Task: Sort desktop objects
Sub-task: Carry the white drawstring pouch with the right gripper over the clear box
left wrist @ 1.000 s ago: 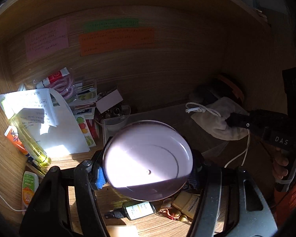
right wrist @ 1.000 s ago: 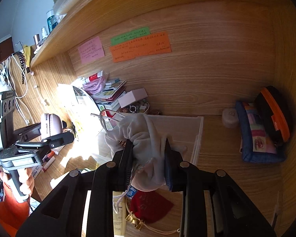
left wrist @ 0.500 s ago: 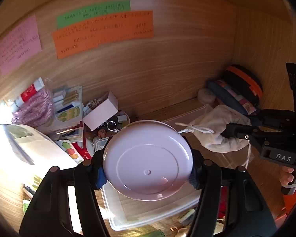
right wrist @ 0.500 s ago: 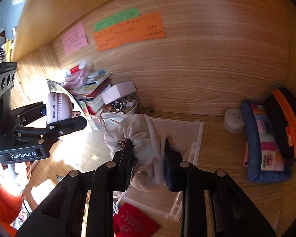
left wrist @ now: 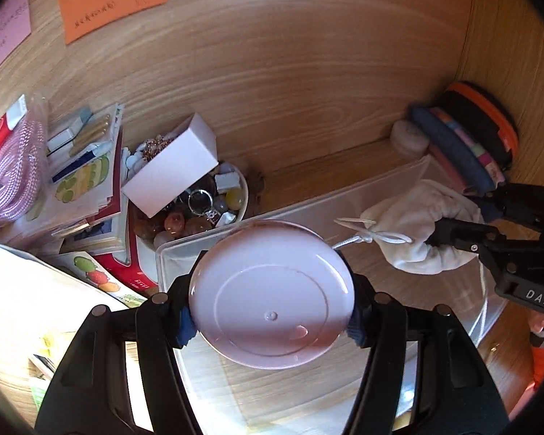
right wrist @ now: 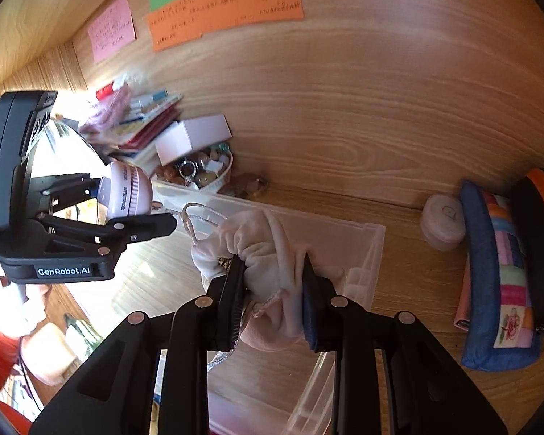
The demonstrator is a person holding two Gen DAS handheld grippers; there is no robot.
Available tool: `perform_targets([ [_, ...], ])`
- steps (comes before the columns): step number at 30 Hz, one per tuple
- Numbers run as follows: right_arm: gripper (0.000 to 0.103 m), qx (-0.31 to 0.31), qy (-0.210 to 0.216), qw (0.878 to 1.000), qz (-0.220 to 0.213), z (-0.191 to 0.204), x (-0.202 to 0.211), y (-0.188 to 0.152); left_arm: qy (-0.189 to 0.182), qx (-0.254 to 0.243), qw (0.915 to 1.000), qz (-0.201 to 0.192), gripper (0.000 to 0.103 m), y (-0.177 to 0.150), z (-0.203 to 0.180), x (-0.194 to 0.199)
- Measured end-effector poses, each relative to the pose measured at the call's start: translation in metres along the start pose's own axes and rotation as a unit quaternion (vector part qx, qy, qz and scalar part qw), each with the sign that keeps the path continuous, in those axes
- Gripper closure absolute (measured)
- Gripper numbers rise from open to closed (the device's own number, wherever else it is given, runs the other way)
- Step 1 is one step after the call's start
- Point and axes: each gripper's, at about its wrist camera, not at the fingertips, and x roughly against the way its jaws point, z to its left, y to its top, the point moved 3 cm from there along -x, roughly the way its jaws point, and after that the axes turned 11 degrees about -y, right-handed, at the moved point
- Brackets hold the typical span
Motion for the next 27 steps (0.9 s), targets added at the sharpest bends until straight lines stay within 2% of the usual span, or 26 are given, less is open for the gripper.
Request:
perform_targets([
  [8, 0.079, 0.01, -0.012, 1.0, 0.018, 0.002, -0.016, -0.006, 0.006, -0.011, 0.9997, 0.023, 0.041, 0.001, -0.002, -0.017],
  [11, 0.079, 0.017, -0.021, 0.999, 0.022, 0.004, -0.019, -0.008, 0.02, -0.018, 0.9991, 0.033, 0.041, 0.001, -0.004, -0.023],
  [17, 0.078, 0.033, -0.033, 0.999, 0.022, 0.008, -0.022, -0.01, 0.019, -0.02, 0.998, 0.057, 0.041, -0.001, -0.007, -0.039],
  [24, 0.075, 0.074, -0.065, 0.995, 0.013, 0.02, -0.023, -0.013, 0.023, -0.022, 0.9963, 0.08, 0.041, -0.005, -0.008, -0.05],
  [27, 0.07, 0.083, -0.074, 0.994, 0.01, 0.022, -0.022, -0.013, 0.019, -0.022, 0.9955, 0.091, 0.041, -0.007, -0.009, -0.055],
])
